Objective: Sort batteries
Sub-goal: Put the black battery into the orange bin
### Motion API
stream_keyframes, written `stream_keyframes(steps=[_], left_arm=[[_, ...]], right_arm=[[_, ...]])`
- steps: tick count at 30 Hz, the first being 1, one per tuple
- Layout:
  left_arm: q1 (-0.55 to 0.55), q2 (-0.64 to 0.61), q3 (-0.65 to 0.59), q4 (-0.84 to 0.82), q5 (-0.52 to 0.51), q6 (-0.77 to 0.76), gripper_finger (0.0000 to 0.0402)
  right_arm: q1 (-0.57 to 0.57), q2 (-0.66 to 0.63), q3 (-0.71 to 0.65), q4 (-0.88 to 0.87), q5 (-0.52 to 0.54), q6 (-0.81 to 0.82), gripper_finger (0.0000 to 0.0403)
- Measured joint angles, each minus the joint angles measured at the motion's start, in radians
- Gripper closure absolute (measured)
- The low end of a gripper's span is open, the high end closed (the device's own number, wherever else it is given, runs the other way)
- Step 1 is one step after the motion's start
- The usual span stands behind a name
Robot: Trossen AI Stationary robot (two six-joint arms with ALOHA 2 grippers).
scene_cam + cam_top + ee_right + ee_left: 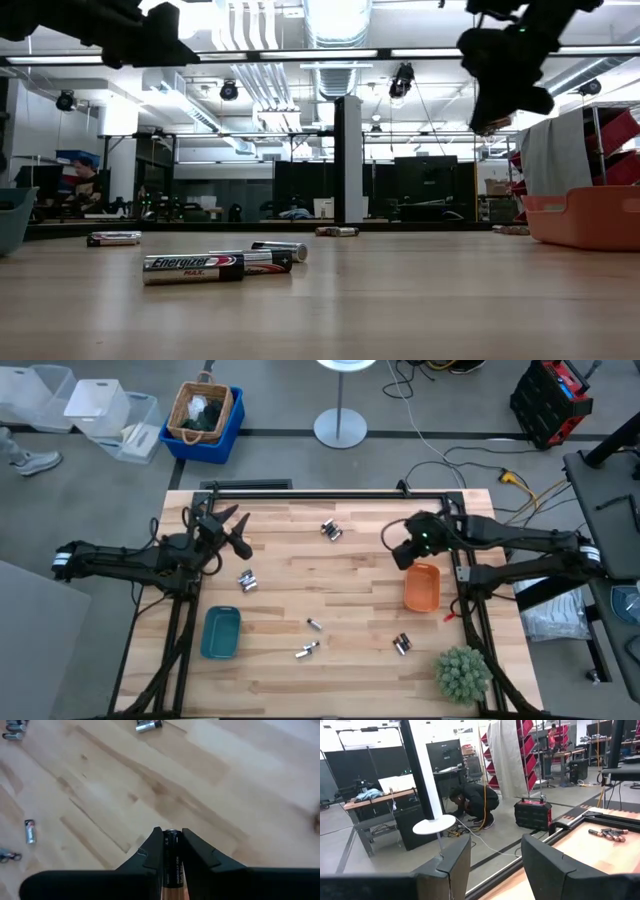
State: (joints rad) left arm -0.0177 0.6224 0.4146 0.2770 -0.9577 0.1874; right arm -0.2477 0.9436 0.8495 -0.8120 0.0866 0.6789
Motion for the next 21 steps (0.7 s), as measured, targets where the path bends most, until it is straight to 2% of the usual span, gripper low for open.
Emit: stream_keyframes(steps=[4,7,14,21], left_arm=[[0.000,0.000,0.000,0.045,0.000,0.033,0.0247],[0.000,0.000,0.000,0.056,0.000,0.040,0.0247],[0.000,0.000,0.000,0.062,0.000,0.040,0.0247],[0.000,0.002,0.000,0.061,0.000,0.040,0.0247]], right_arm=[[0.069,-0.053,-0.043,-0.006,0.003,0.010,0.0360],[0.142,-0.072,-0.062,-0.028,0.003,-0.050,0.0361],[0.303,-0.077,-0.077,-0.101,0.017,-0.139,0.0360],[0.401,-0.080,-0.109,-0.117,0.022,-0.226,0.0366]])
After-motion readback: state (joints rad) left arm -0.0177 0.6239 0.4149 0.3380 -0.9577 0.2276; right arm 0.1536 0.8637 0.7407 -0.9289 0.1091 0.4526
